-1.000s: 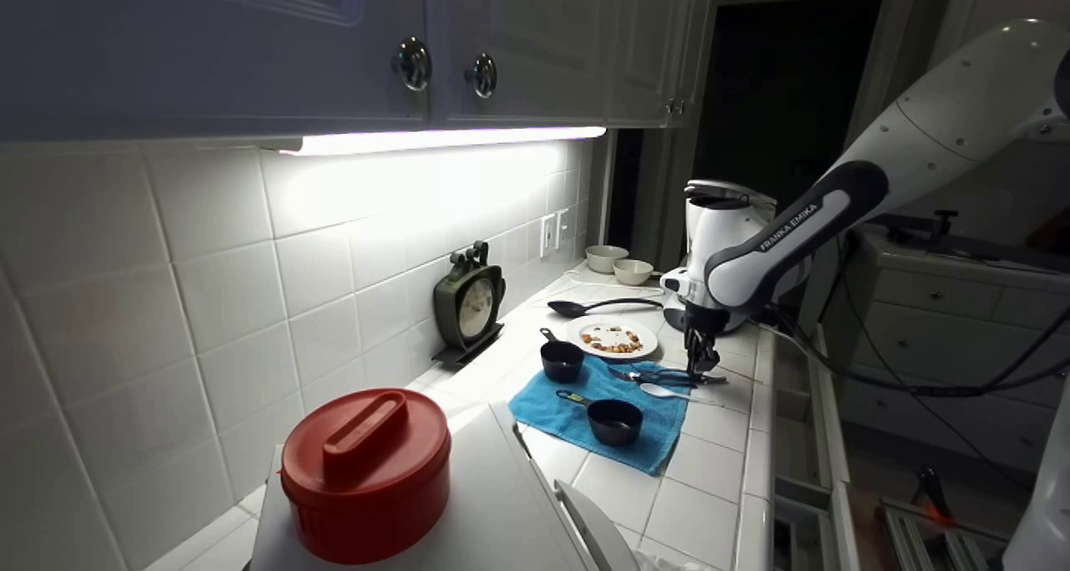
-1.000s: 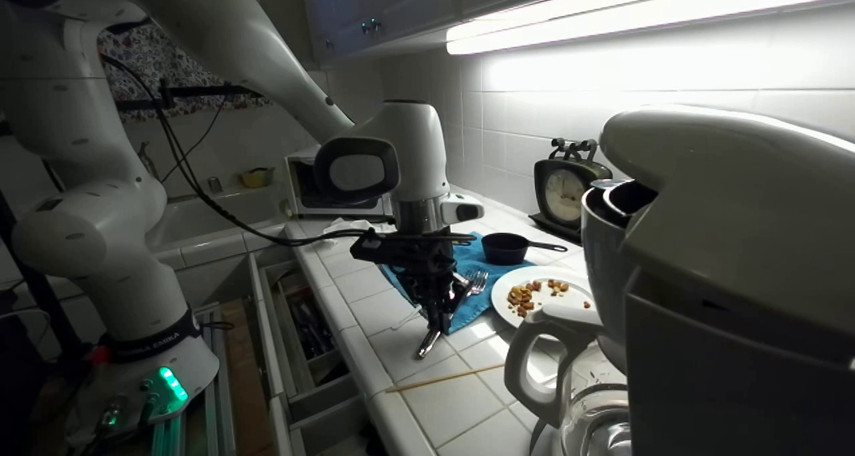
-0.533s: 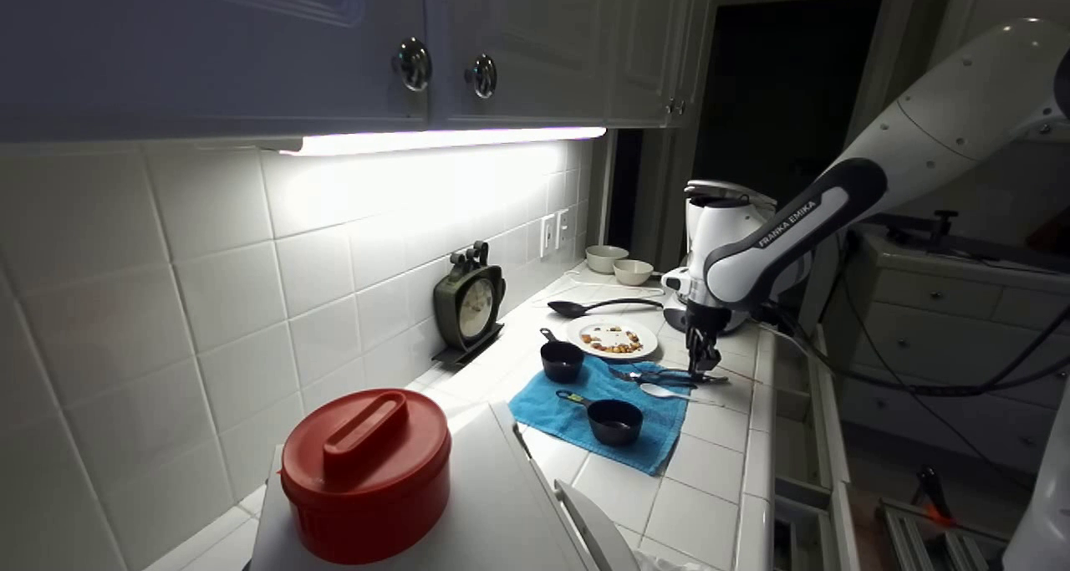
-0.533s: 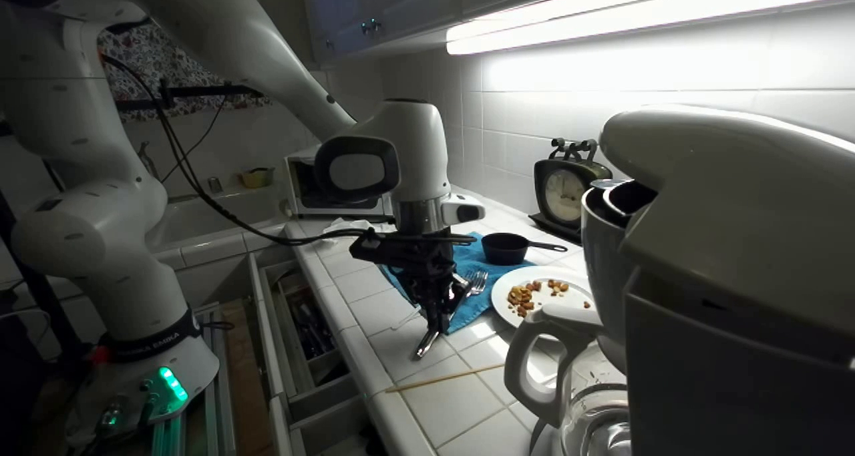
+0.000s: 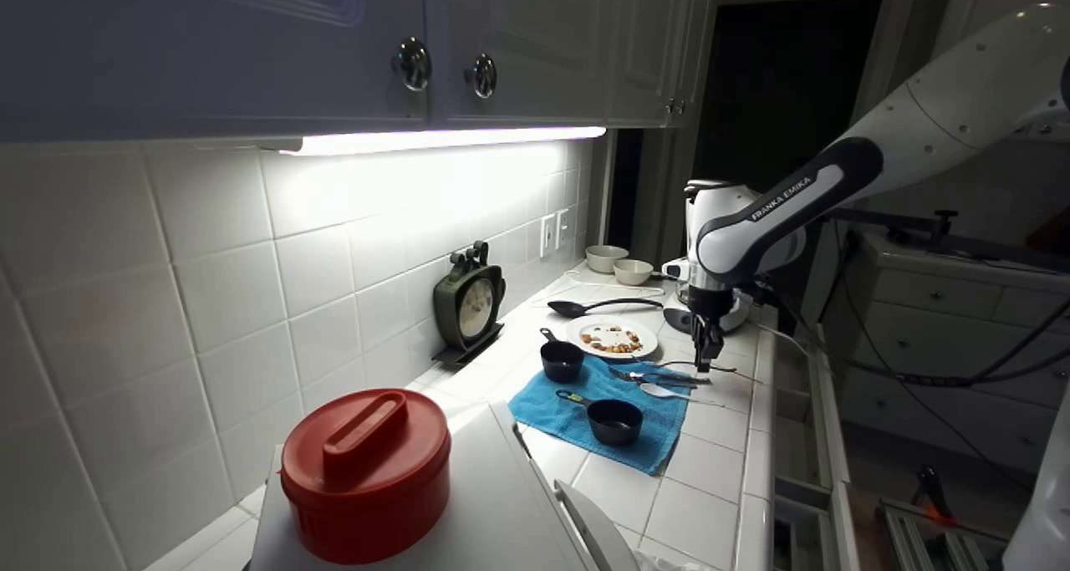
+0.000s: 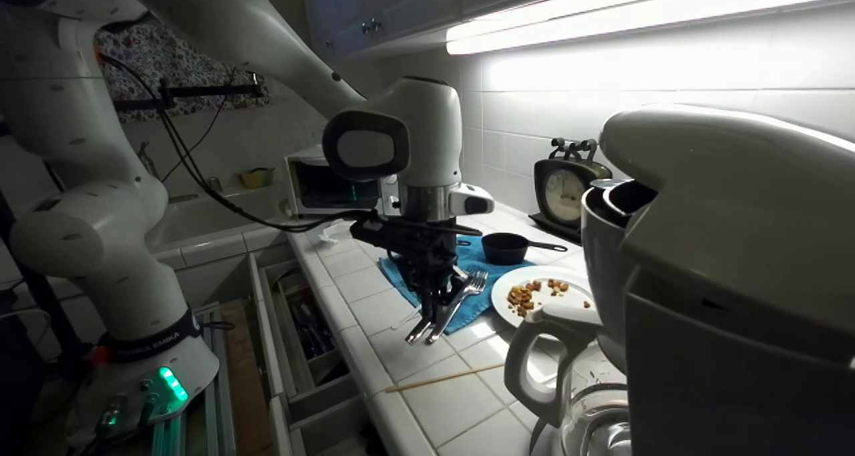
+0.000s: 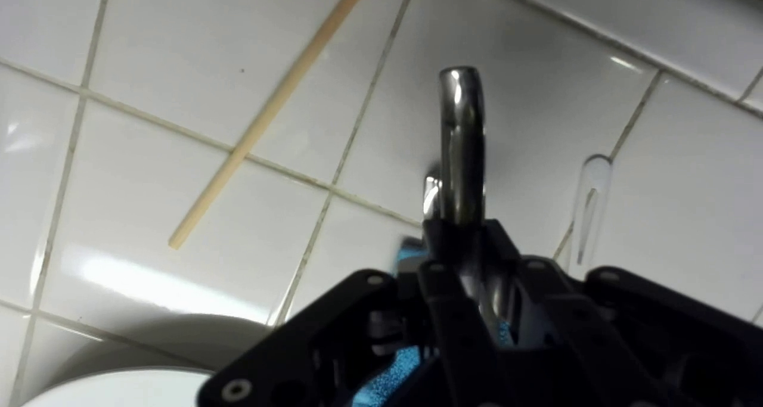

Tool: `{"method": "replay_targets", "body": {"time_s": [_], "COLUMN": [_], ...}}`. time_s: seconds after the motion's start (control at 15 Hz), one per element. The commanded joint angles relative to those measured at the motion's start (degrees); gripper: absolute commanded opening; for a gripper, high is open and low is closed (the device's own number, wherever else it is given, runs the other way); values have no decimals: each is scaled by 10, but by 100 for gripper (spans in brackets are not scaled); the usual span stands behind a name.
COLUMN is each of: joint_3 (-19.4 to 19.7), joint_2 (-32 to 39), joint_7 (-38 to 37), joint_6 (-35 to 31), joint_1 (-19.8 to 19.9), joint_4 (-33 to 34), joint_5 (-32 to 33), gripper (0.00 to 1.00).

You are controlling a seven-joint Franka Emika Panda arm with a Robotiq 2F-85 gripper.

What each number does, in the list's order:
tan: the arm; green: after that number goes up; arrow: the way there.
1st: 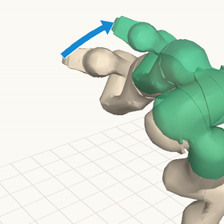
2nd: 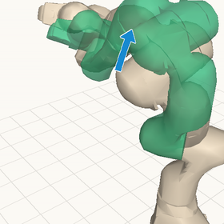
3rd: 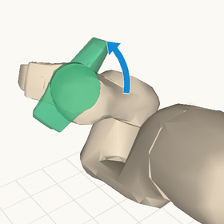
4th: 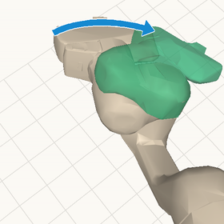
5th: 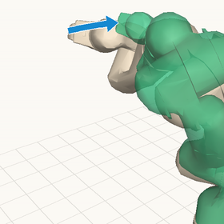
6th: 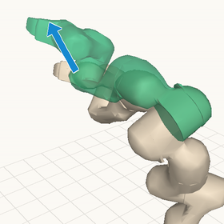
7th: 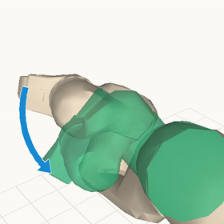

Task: Use on of the forks to stir the contents on the white plate

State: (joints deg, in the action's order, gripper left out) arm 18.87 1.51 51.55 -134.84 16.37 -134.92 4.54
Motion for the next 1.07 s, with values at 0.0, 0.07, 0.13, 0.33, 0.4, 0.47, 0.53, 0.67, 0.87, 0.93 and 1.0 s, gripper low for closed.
{"method": "replay_targets", "body": {"time_s": [0.0,0.07,0.13,0.33,0.4,0.47,0.53,0.67,0.87,0.93,1.0], "joint_3": [-13,-17,-21,-32,-36,-40,-43,-50,-61,-64,-66], "joint_2": [40,50,57,81,88,93,101,115,127,129,131], "joint_7": [-40,-58,-71,-139,-153,-168,-183,-215,-254,-265,-269], "joint_6": [52,67,79,107,115,119,128,147,166,166,167], "joint_1": [1,-1,0,-1,0,-1,-1,-2,-4,-6,-6], "joint_4": [43,56,66,100,109,117,126,144,161,165,167], "joint_5": [-15,-18,-23,-17,-18,-17,-16,-15,-14,-7,-7], "gripper": [8,8,8,8,8,8,8,8,9,18,39]}}
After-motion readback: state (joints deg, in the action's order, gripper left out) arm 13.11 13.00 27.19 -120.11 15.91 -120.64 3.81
